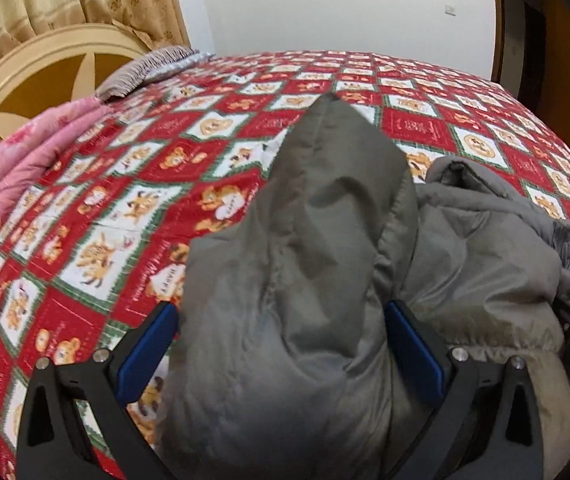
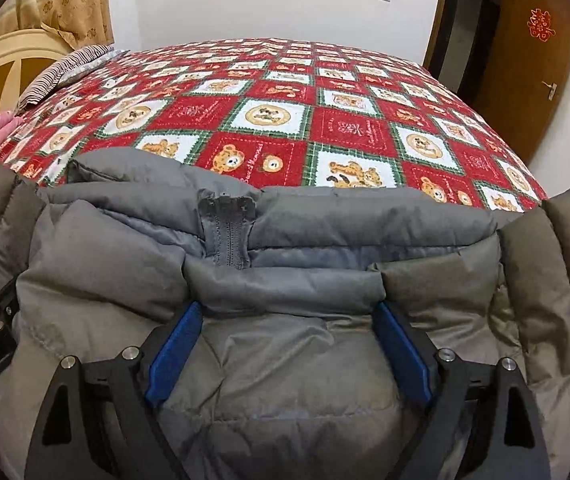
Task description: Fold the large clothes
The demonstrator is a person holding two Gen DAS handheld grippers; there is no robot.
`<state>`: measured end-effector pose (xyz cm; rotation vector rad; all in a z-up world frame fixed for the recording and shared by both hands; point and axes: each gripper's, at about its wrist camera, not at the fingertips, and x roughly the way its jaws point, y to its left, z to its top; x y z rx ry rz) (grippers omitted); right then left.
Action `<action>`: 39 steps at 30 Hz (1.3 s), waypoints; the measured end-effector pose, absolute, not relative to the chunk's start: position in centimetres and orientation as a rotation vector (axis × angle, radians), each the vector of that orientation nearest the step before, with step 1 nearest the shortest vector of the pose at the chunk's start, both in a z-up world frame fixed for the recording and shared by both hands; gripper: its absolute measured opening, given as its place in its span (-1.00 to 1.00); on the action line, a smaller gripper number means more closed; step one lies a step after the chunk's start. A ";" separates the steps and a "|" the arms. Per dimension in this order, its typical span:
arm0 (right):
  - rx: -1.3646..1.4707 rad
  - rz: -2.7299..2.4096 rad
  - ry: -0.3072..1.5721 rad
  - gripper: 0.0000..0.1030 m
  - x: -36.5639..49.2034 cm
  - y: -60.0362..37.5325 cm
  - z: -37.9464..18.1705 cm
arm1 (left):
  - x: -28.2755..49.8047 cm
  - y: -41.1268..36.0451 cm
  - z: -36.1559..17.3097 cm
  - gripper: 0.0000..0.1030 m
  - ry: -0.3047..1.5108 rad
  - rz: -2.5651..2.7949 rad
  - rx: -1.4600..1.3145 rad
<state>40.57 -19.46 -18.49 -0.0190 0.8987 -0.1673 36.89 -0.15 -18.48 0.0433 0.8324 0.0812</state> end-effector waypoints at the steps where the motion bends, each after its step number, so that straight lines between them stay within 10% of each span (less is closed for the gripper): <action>1: -0.024 -0.171 0.900 0.75 40.6 -19.3 -18.6 | 37.0 0.0 -18.5 1.00 0.837 0.078 0.035; 39: -0.129 -0.168 0.881 0.92 32.9 -17.3 -18.8 | 27.0 4.1 -18.0 1.00 0.891 0.101 -0.014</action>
